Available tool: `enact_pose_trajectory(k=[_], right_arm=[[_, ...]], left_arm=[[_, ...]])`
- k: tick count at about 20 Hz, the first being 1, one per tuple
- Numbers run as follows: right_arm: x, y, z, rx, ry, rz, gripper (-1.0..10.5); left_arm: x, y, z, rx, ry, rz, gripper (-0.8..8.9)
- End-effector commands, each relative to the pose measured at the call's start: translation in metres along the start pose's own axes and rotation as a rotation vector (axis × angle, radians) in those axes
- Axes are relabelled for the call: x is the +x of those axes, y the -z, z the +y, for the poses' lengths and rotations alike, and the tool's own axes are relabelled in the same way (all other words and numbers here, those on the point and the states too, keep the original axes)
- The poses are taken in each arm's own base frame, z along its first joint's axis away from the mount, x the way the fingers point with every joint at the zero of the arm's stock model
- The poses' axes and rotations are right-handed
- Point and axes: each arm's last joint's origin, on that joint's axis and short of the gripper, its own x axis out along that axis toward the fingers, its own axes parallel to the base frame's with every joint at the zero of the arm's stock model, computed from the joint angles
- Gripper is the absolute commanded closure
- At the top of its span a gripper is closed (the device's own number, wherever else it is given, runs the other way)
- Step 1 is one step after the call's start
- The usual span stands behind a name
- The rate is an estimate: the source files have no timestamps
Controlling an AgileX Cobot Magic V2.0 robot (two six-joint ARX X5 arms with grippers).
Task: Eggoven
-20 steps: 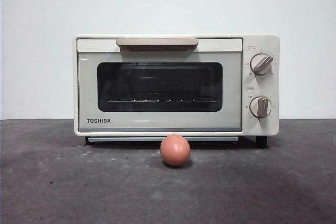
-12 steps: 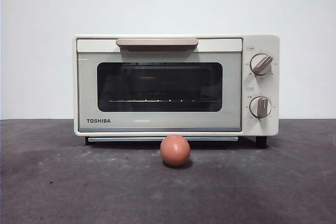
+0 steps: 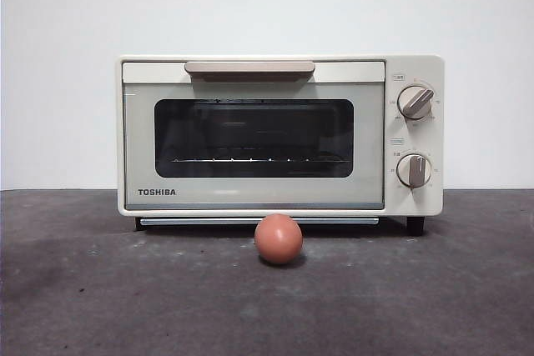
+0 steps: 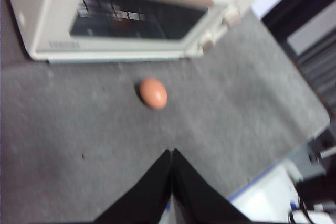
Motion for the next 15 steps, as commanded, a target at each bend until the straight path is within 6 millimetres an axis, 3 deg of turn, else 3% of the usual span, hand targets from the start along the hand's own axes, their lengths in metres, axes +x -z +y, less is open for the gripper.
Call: enact_pose_trajectory(k=[1,7,11,15], right_arm=[[0.001,-0.004,0.003,-0.06,-0.017,0.012,9.4],[0.005,-0.005,0.005,-0.074,-0.033,0.033,9.2],[0.006,-0.005,0.004,-0.054,-0.035,0.039,6.7],[0.016,-0.011,0.0,-0.002,-0.041,0.06,6.2]], left_arm=[[-0.002,-0.003,-0.003,0.074,0.0,0.003,8.06],[-0.002,-0.003,-0.003,0.075,-0.006,0.002,8.06],[-0.002,-0.003,-0.003,0.075,-0.007,0.002,8.06],[-0.002,-0.003,-0.003,0.076,-0.006,0.001,8.06]])
